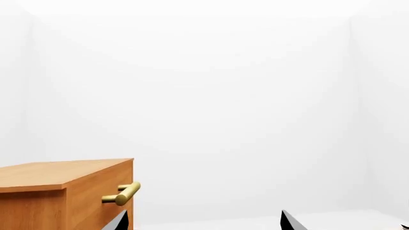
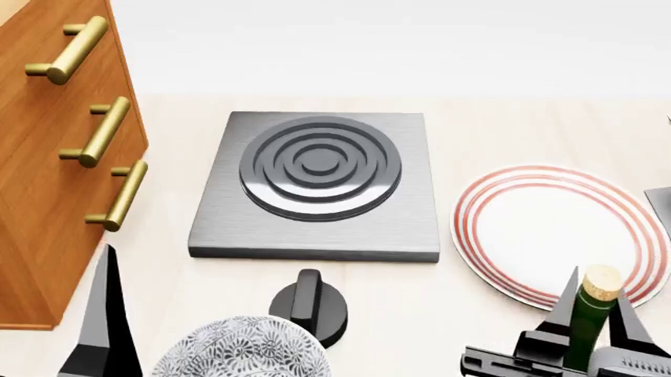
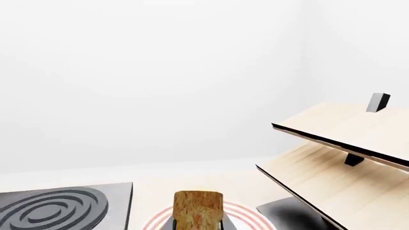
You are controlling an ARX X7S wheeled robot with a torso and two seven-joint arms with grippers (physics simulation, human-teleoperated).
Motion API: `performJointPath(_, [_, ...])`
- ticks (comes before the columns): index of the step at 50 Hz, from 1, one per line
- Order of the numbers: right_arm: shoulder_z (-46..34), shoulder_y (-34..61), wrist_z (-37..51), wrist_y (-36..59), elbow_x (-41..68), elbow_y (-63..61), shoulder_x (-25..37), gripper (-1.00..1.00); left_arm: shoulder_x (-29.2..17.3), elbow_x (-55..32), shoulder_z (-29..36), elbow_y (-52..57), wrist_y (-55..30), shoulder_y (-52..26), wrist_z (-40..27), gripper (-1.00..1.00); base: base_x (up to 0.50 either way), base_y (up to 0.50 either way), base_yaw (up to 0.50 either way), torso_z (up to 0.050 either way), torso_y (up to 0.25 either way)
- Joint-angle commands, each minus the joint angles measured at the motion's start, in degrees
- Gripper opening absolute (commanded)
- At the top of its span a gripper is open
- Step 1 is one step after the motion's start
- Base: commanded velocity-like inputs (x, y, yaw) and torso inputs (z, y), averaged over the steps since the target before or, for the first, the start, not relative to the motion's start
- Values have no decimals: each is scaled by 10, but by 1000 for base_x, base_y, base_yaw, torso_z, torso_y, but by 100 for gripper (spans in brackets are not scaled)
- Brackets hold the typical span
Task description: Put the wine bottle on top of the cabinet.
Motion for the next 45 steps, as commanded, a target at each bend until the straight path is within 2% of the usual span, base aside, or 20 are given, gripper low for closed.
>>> performJointPath(1, [-3, 11, -9, 13, 11, -7, 10, -100, -4, -2, 5, -9, 8, 0, -4, 100, 0, 0, 0, 0, 0])
performJointPath(3, [-4, 23, -8, 26, 10, -16, 18, -100, -4, -7, 5, -2, -1, -3, -5, 100, 0, 0, 0, 0, 0])
performJointPath(9, [-1, 124, -8, 144, 37, -81, 61, -100, -7, -13, 5, -7, -2, -2, -5, 100, 0, 0, 0, 0, 0])
performJointPath(14, [-17, 233, -32, 207, 71, -77, 77, -100, -8, -17, 7, -8, -3, -1, -7, 100, 0, 0, 0, 0, 0])
performJointPath(19, [-43, 300, -46, 231, 80, -62, 76, -100, -5, -21, 9, -11, -5, -3, -9, 100, 0, 0, 0, 0, 0])
performJointPath(34, [-56, 344, -65, 244, 134, -74, 41, -100, -5, -24, 35, -16, 8, -1, -7, 100, 0, 0, 0, 0, 0])
performJointPath(45, [-83, 373, -71, 252, 142, -77, 29, -100, 0, -36, 57, -11, -16, -21, -2, 100, 0, 0, 0, 0, 1])
